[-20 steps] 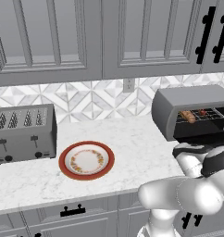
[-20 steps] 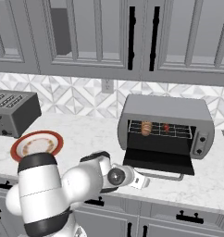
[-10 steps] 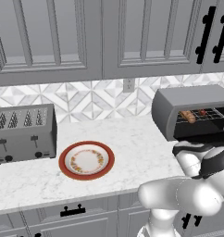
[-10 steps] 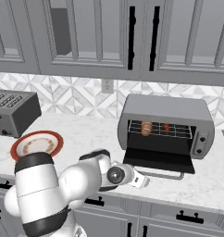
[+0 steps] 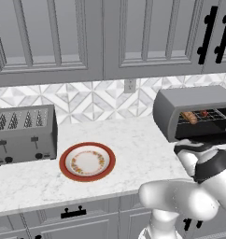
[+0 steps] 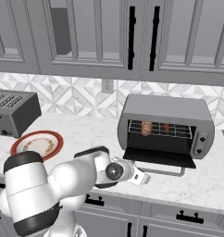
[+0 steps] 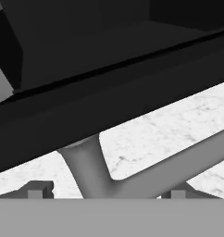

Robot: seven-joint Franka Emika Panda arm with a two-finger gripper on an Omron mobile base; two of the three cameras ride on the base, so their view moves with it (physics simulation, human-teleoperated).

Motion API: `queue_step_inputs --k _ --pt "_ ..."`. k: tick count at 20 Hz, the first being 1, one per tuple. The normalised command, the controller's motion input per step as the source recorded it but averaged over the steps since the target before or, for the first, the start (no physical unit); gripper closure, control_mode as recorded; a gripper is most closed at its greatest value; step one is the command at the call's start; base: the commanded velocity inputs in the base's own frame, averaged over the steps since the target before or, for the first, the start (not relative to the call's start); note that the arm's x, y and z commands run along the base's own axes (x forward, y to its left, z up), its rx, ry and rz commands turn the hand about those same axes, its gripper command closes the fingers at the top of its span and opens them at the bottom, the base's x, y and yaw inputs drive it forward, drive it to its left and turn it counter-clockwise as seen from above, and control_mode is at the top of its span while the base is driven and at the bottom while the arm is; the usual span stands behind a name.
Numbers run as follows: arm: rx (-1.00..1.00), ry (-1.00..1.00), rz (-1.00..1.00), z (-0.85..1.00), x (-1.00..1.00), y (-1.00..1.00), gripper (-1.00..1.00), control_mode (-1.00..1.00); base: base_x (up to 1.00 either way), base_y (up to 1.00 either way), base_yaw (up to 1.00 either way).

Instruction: Pick up the kebab skewer and baguette bread, and place them inside the toaster oven. Close the toaster oven door and start by setting the timer.

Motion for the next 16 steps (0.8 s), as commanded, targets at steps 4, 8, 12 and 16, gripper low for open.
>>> queue_step_inputs --k 4,8,12,16 --pt "-0.10 -0.03 0.00 1.00 0.53 -0.29 -1.00 -1.00 0.00 0.00 0.00" --pt "-0.11 0.00 0.00 1.00 0.45 -0.27 -1.00 -1.00 0.00 0.00 0.00" --pt "-0.14 0.03 0.00 1.00 0.38 -0.43 -1.00 -1.00 0.00 0.00 0.00" --pt "-0.12 0.10 0.01 1.00 0.39 -0.53 -1.00 -1.00 0.00 0.00 0.00"
